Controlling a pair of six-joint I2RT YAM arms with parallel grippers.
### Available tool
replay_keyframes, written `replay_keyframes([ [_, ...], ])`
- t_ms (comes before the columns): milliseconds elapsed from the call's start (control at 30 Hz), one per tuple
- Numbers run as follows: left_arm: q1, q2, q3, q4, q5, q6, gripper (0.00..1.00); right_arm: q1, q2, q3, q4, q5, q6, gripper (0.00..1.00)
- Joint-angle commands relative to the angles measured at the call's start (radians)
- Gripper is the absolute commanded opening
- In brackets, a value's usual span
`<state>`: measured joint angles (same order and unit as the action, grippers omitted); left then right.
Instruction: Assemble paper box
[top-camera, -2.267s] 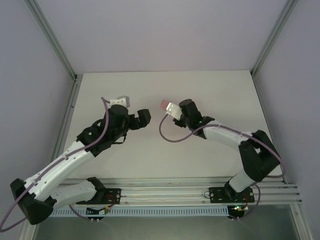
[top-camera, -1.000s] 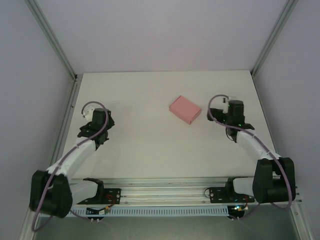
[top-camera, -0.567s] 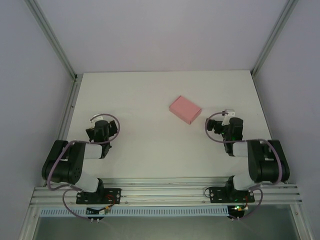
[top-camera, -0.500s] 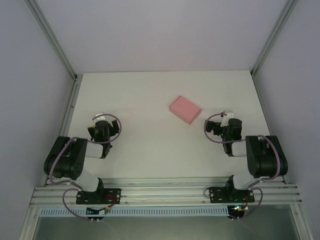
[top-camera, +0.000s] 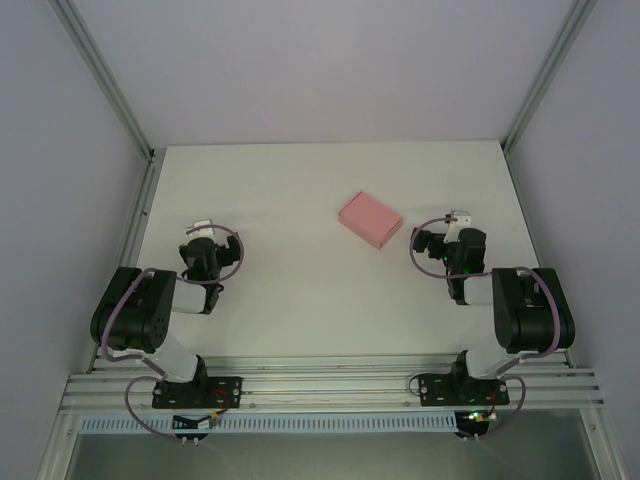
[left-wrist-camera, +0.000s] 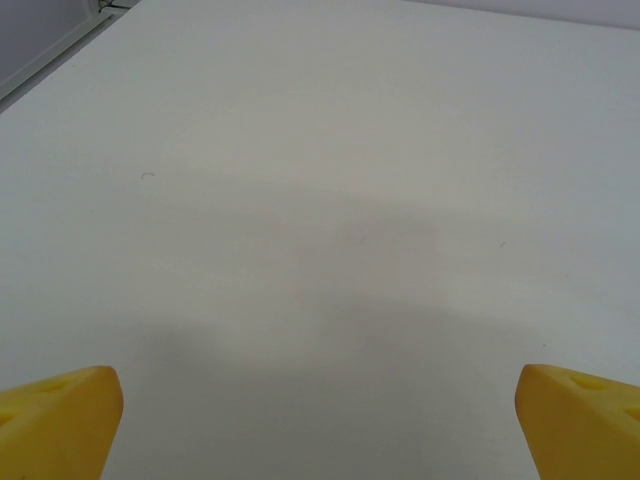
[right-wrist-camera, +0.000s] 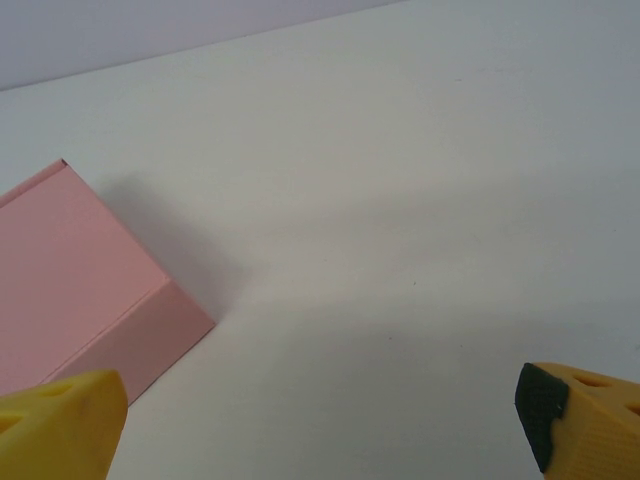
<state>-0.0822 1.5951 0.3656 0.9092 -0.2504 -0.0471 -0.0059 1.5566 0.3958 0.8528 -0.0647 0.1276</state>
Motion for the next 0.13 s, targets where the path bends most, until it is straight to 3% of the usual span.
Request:
replay_keyframes([
  [0,0.009,-0.003,0.013,0.036,0.014,0.014,1.0,-0.002,-0.006,0.006,0.034,-0.01,0.009,1.0],
  [100,0.009,-0.002,0.012,0.037,0.013,0.014,1.0,-0.002,-0.006,0.007,0.034,-0.012,0.011,1.0],
])
